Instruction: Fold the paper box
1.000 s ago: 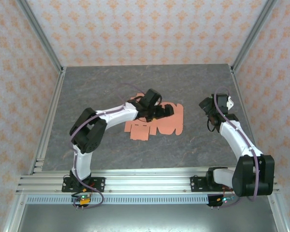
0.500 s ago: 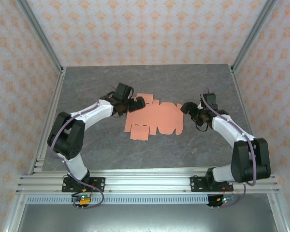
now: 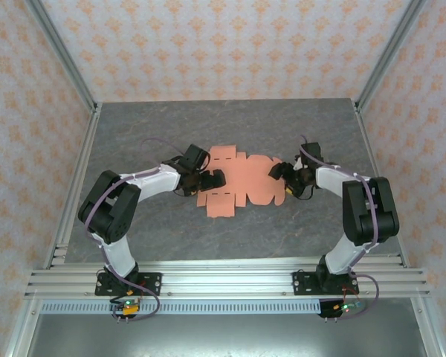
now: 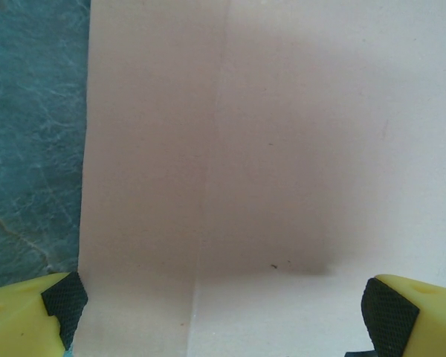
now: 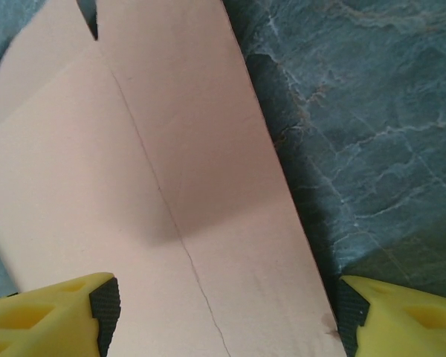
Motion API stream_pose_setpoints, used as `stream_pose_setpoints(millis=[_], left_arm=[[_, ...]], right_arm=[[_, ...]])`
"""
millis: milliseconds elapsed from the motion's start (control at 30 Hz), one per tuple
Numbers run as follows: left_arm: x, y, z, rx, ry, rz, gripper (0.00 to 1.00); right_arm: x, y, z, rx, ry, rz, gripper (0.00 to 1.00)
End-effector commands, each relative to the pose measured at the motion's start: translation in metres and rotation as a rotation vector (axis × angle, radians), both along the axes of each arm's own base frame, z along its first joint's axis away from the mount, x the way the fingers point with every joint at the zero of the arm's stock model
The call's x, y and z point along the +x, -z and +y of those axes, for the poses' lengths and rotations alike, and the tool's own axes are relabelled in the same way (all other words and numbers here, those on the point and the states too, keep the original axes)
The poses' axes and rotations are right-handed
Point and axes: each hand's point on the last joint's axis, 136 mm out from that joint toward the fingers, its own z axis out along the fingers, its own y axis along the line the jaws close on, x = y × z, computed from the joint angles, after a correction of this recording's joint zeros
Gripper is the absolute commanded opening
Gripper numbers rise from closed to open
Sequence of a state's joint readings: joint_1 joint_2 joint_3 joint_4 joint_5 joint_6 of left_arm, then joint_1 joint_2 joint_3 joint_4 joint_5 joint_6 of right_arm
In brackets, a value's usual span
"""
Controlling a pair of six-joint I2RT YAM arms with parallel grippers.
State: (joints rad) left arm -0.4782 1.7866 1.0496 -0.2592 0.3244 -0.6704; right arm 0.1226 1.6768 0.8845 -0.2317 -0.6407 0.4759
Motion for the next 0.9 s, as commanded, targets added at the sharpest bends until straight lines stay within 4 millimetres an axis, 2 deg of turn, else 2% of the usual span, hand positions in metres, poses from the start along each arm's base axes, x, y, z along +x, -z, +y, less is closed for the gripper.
stream_pose_setpoints(millis=[0,67,267,367,500,567,667,767,867], left_arm=[[-0.016,0.006,0.013,0.056,0.012,0.039,1.00],[-0.016,0.007,0.016,0.073,0.007,0.040,1.00],[-0.012,0.003,0.043,0.153,-0.046,0.040,1.00],[-0.010,-0.001,0.058,0.208,-0.069,0.034,1.00],[-0.008,-0.012,0.093,0.330,-0.134,0.021,1.00],[-0.006,-0.018,0.102,0.343,-0.147,0.003,1.00],[-0.005,-0.024,0.105,0.342,-0.147,0.001,1.00],[-0.004,-0.025,0.097,0.299,-0.134,-0.002,1.00],[-0.002,-0.024,0.094,0.284,-0.122,-0.006,1.00]], right_arm=[[0.011,-0.005,0.013,0.032,-0.076,-0.055,0.78],[0.011,-0.012,0.018,0.065,-0.084,-0.080,0.77],[0.010,-0.030,0.028,0.130,-0.123,-0.121,0.78],[0.011,-0.031,0.029,0.153,-0.124,-0.117,0.78],[0.011,-0.030,0.028,0.161,-0.120,-0.115,0.79],[0.012,-0.027,0.029,0.168,-0.123,-0.110,0.78],[0.011,-0.016,0.027,0.156,-0.109,-0.071,0.79],[0.011,-0.004,0.023,0.118,-0.108,-0.033,0.77],[0.012,0.007,0.010,0.014,-0.107,0.006,0.75]])
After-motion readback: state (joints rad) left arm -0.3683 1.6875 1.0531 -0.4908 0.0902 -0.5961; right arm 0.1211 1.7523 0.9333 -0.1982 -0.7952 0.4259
